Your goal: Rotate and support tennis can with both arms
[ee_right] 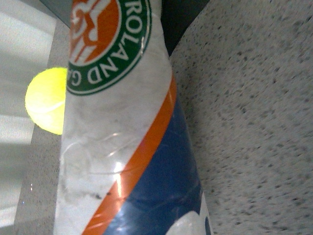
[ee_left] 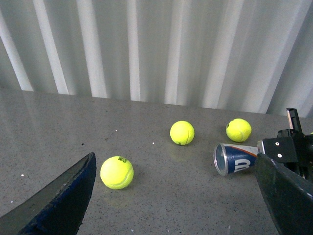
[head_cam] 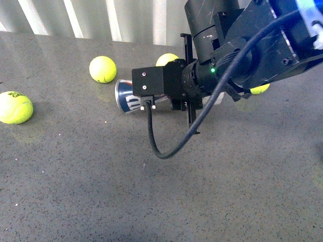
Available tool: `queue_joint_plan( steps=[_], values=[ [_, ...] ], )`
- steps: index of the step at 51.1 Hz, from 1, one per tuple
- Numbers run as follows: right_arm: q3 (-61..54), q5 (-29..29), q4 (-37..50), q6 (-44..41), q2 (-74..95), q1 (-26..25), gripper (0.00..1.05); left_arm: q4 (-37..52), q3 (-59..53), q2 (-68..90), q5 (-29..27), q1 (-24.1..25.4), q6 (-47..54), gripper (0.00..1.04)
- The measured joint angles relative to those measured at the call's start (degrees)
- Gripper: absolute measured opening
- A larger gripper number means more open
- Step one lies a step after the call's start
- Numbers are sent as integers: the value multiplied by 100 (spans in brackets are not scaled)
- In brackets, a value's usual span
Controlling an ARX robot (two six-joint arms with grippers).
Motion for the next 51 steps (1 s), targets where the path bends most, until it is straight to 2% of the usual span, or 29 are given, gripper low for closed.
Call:
queue_joint_plan(
  steps=[4, 11, 20, 27, 29, 45, 51],
  values=[
    [129, 70, 26, 474, 175, 59, 15, 0, 0, 0, 0, 0, 0, 98],
    [24, 155, -70, 970, 275, 131, 41, 0, 0, 0, 0, 0, 0, 98],
    [-278, 149, 39, 1113, 260, 153, 65, 0, 0, 0, 0, 0, 0, 98],
    [-612, -42, 199, 1412, 35, 131, 93, 0, 0, 0, 0, 0, 0, 98],
    [-682, -66, 236, 1445, -9, 120, 98, 0, 0, 0, 0, 0, 0, 98],
    [-1202, -393, 431, 1598, -396, 98, 97, 0, 0, 0, 0, 0, 0, 98],
    [-1405, -553, 654, 1917, -785, 92, 97, 0, 0, 0, 0, 0, 0, 98]
  ],
)
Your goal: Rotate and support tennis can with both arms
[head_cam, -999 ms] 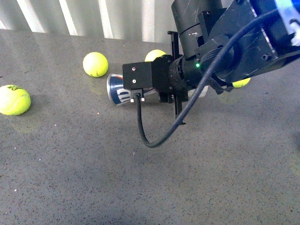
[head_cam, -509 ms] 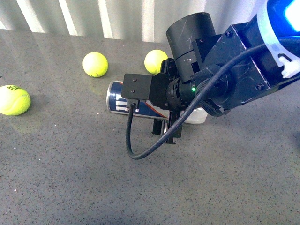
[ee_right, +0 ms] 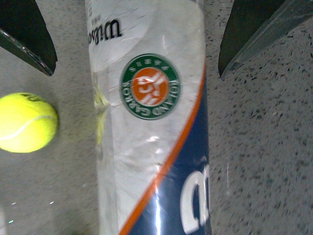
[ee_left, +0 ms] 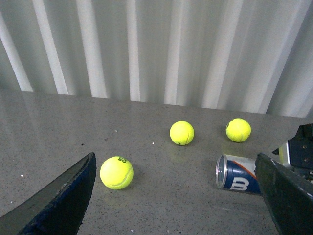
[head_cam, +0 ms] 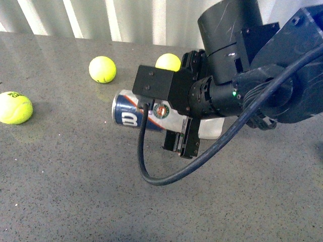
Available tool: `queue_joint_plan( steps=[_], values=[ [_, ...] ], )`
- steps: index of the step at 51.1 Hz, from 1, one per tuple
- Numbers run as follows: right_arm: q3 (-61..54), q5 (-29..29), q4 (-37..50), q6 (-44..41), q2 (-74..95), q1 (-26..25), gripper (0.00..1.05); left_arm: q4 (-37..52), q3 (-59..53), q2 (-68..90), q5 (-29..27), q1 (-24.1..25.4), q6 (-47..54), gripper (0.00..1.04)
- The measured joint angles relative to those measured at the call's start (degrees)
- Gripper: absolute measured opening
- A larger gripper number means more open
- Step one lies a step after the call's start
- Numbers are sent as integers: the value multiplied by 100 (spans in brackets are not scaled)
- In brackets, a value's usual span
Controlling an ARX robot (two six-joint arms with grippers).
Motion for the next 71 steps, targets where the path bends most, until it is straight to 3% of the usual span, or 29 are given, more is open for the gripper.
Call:
queue_joint_plan(
  steps=[8, 21, 31, 42, 56, 63, 71],
  values=[
    [-339, -160, 389, 608, -664, -42, 97, 0, 0, 0, 0, 0, 0, 98],
    [-1067, -289, 293, 2782, -2378, -275, 97, 0, 0, 0, 0, 0, 0, 98],
    [-1556, 505, 271, 4424, -3237, -669, 97, 0, 0, 0, 0, 0, 0, 98],
    [-2719, 2378, 973, 6395, -4522, -1123, 97, 0, 0, 0, 0, 0, 0, 98],
    [-2979, 2522, 1104, 6826, -4708, -1163, 97, 0, 0, 0, -2, 0, 0, 98],
    [-3825, 2291, 3010, 5904, -4809, -1331, 73, 0, 0, 0, 0, 0, 0, 98],
    [-4470, 2094, 3154, 5602, -5418, -1652, 46, 0, 0, 0, 0, 0, 0, 98]
  ],
)
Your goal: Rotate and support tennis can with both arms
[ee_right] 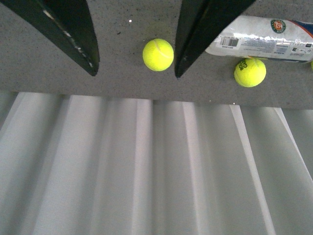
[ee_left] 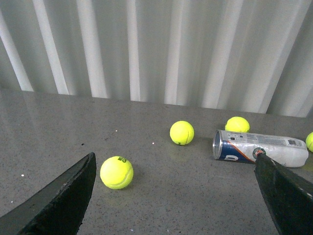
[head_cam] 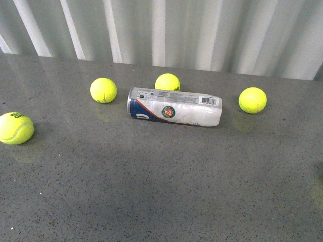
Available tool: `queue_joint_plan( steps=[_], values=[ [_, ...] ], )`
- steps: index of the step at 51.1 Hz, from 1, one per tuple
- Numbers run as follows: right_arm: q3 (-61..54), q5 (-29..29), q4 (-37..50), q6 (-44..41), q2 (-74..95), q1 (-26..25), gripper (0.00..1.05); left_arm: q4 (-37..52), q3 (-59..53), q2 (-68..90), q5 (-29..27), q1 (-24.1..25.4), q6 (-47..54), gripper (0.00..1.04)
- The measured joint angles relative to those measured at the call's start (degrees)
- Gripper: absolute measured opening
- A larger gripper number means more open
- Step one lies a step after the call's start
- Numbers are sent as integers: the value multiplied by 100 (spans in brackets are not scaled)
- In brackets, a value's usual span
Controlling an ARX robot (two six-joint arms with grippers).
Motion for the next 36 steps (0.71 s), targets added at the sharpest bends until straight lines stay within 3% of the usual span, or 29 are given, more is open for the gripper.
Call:
queue_joint_plan(
  steps=[14, 26, 30, 36],
  values=[
    [-686, -356, -234, -98, -911, -315, 4, 0, 0, 0, 0, 0, 0, 98],
    [-1067, -553, -645, -116, -1685, -525, 3, 0, 0, 0, 0, 0, 0, 98],
    [-1169, -973, -828, -120, -1963, -804, 3, 0, 0, 0, 0, 0, 0, 98],
    [-1412, -981, -619, -118, -2074, -988, 3, 0, 0, 0, 0, 0, 0, 98]
  ],
)
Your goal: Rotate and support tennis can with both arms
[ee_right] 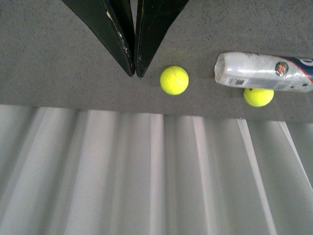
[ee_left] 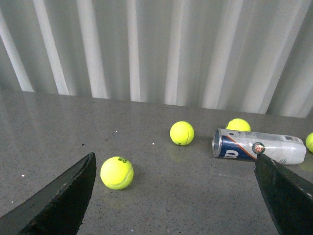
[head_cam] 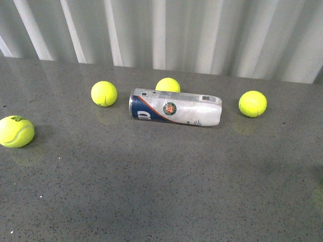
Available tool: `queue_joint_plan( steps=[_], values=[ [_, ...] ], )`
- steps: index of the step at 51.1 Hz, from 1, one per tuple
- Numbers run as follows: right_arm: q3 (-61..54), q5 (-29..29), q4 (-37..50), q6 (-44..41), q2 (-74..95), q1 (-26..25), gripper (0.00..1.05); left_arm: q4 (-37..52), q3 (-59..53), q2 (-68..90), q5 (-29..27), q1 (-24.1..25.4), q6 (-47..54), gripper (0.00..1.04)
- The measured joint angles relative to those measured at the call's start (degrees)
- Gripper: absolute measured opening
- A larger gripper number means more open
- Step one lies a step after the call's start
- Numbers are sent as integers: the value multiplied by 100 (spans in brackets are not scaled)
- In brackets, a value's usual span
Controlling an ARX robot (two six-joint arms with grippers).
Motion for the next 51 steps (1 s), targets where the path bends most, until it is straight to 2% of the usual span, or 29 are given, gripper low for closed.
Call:
queue_joint_plan(
  steps=[34, 51],
  values=[
    [-201, -37, -2544, 0, -2793, -13, 3, 0, 0, 0, 0, 0, 0, 98],
    [-201, -37, -3259, 0, -3523, -13, 3, 0, 0, 0, 0, 0, 0, 98]
  ],
)
